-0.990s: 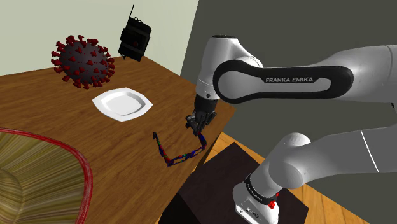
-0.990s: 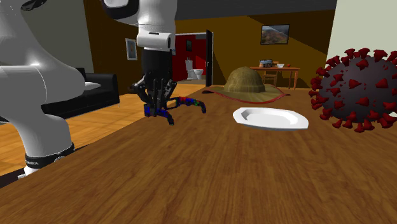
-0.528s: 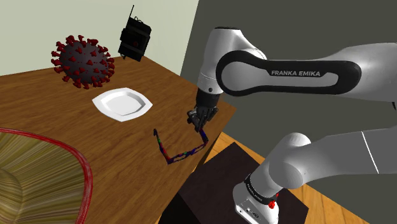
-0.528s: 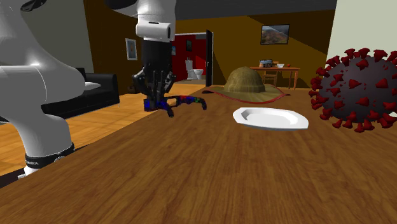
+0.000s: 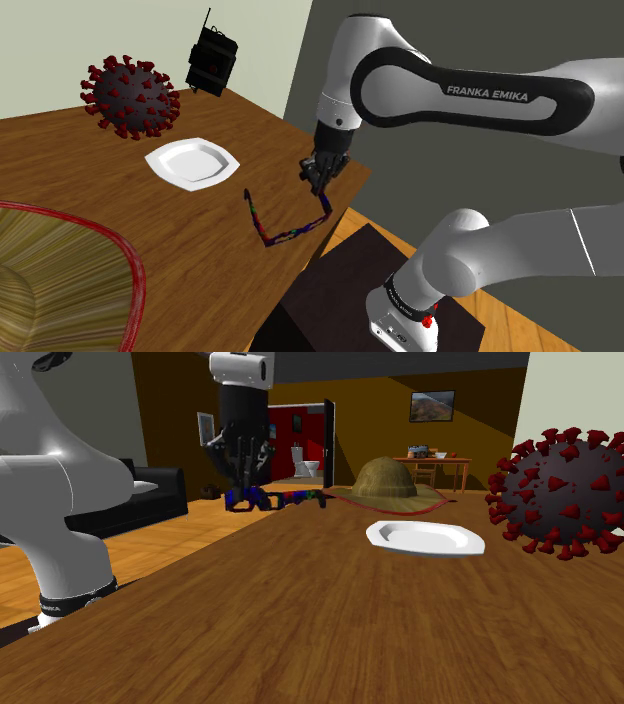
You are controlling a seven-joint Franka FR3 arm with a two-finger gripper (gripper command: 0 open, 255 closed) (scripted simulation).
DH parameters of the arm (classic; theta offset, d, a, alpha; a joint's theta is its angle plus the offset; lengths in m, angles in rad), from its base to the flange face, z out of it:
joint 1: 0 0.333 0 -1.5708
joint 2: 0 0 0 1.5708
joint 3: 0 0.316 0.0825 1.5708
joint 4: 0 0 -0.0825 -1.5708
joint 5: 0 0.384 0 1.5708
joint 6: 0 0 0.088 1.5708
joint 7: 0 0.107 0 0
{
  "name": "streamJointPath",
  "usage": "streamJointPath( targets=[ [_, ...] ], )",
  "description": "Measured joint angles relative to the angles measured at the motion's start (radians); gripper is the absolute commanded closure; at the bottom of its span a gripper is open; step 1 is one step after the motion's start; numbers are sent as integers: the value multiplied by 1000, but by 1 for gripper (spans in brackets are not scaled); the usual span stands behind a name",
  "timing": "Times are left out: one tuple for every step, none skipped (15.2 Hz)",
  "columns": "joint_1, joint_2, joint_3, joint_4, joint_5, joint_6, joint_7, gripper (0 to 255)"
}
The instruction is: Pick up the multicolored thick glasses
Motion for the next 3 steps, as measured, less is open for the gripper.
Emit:
streamJointPath(
  targets=[
    [-1,0,-2,14,-2,-13,1,255],
    [-1,-2,-4,31,-4,-33,4,255],
    [-1,-2,-4,38,-4,-40,5,255]
  ],
)
